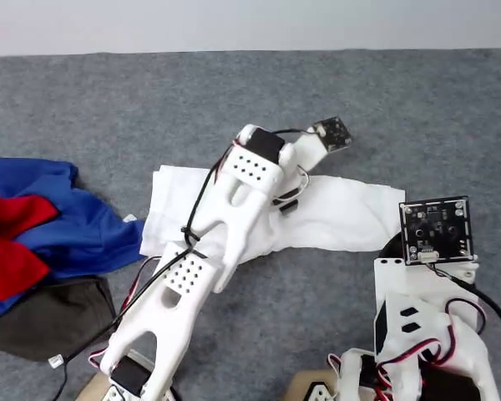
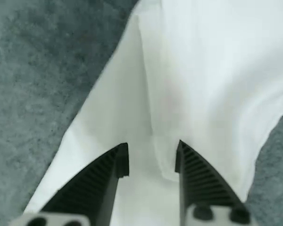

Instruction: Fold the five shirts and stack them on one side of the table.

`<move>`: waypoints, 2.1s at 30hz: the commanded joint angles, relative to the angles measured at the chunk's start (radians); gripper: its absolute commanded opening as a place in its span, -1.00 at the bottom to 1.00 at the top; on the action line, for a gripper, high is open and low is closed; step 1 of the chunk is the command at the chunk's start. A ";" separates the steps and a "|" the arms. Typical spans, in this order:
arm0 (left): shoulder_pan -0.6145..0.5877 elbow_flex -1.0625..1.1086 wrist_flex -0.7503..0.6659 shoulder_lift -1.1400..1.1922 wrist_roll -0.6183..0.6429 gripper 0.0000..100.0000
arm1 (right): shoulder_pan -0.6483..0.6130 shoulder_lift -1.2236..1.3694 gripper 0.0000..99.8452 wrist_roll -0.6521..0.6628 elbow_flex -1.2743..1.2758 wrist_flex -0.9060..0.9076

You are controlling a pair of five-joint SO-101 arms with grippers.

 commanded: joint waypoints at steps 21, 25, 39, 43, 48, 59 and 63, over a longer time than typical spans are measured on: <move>-0.161 -0.025 0.028 -0.597 0.374 -0.69 | -0.047 0.392 -0.87 -0.009 0.137 -0.294; -0.244 -0.025 0.029 -0.677 0.397 -0.80 | -0.160 0.567 -0.89 -0.009 0.137 -0.360; -0.397 0.183 0.029 -0.810 0.396 -0.84 | -0.246 1.087 -0.96 -0.002 -0.002 -0.515; -0.399 0.223 0.028 -0.833 0.396 -0.84 | -0.205 1.214 -0.96 0.000 -0.026 -0.512; -0.399 0.226 0.028 -0.845 0.381 -0.84 | -0.122 1.260 -0.96 0.095 -0.028 -0.429; -0.397 0.226 0.028 -0.845 0.356 -0.84 | 0.018 1.194 -0.96 0.181 -0.086 -0.311; -0.397 0.226 0.028 -0.845 0.356 -0.84 | -0.107 1.107 -0.96 0.112 -0.140 -0.289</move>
